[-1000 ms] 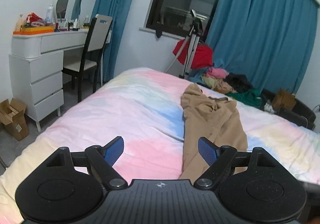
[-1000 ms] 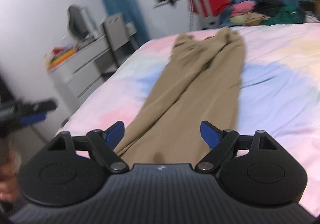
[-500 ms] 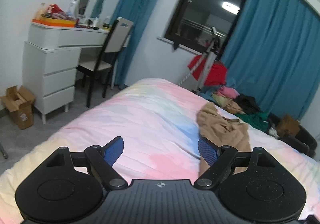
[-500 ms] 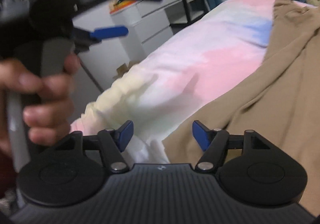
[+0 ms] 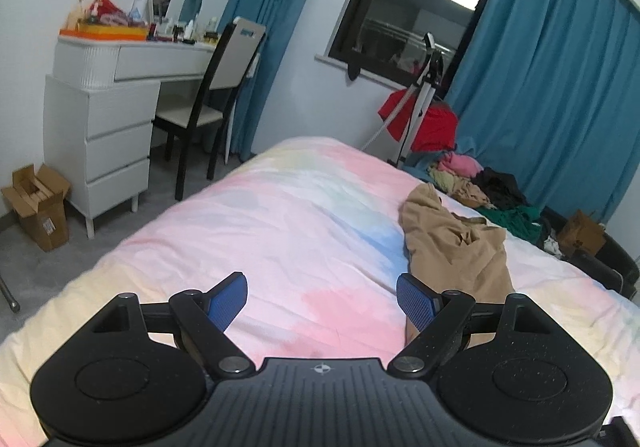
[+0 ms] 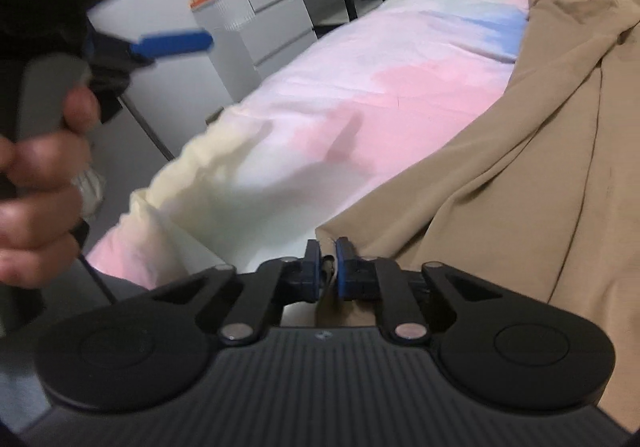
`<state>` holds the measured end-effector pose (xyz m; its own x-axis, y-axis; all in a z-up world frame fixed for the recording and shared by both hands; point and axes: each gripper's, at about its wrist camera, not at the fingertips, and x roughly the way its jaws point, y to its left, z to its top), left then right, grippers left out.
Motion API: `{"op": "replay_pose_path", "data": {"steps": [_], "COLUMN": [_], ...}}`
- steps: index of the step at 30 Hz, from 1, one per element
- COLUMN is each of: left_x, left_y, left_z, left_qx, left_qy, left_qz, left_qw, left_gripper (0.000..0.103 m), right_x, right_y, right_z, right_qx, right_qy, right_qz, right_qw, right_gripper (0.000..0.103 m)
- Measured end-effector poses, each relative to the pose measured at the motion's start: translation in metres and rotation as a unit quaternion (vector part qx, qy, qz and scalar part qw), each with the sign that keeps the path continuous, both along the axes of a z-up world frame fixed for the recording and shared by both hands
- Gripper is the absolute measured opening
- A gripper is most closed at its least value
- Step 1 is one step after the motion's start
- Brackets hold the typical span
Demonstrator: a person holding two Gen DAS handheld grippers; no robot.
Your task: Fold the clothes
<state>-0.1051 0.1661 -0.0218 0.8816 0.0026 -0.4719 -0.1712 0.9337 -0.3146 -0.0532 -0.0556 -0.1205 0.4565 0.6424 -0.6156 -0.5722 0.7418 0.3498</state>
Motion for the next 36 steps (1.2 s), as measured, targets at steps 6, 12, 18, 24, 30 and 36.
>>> {"op": "replay_pose_path", "data": {"steps": [6, 12, 18, 24, 30, 36], "left_x": [0.002, 0.012, 0.019, 0.017, 0.013, -0.003], "left_y": [0.007, 0.001, -0.018, -0.031, -0.043, -0.059], "left_z": [-0.008, -0.025, -0.053, -0.070, -0.070, -0.042], "left_qx": [-0.046, -0.109, -0.161, -0.170, -0.105, 0.056], "left_qy": [0.025, 0.066, 0.131, 0.168, 0.175, 0.135], "left_qz": [-0.024, -0.100, -0.174, -0.203, -0.211, -0.211], "left_qw": [0.9983, 0.9868, 0.9627, 0.9496, 0.9561, 0.9664], "left_gripper": [0.083, 0.080, 0.073, 0.065, 0.006, 0.003], "right_x": [-0.012, -0.015, -0.019, -0.019, -0.016, -0.023], "right_y": [-0.049, -0.097, -0.109, -0.082, -0.075, -0.093], "right_z": [0.027, 0.035, 0.028, 0.025, 0.019, 0.039], "right_qx": [0.055, 0.081, 0.112, 0.132, 0.133, 0.132], "right_qy": [-0.007, 0.034, 0.085, 0.086, 0.113, 0.112], "right_qz": [-0.082, -0.162, -0.148, -0.060, -0.048, -0.049], "right_qw": [0.995, 0.983, 0.979, 0.986, 0.983, 0.984], "right_gripper": [0.009, 0.009, 0.009, 0.009, 0.011, 0.022]}}
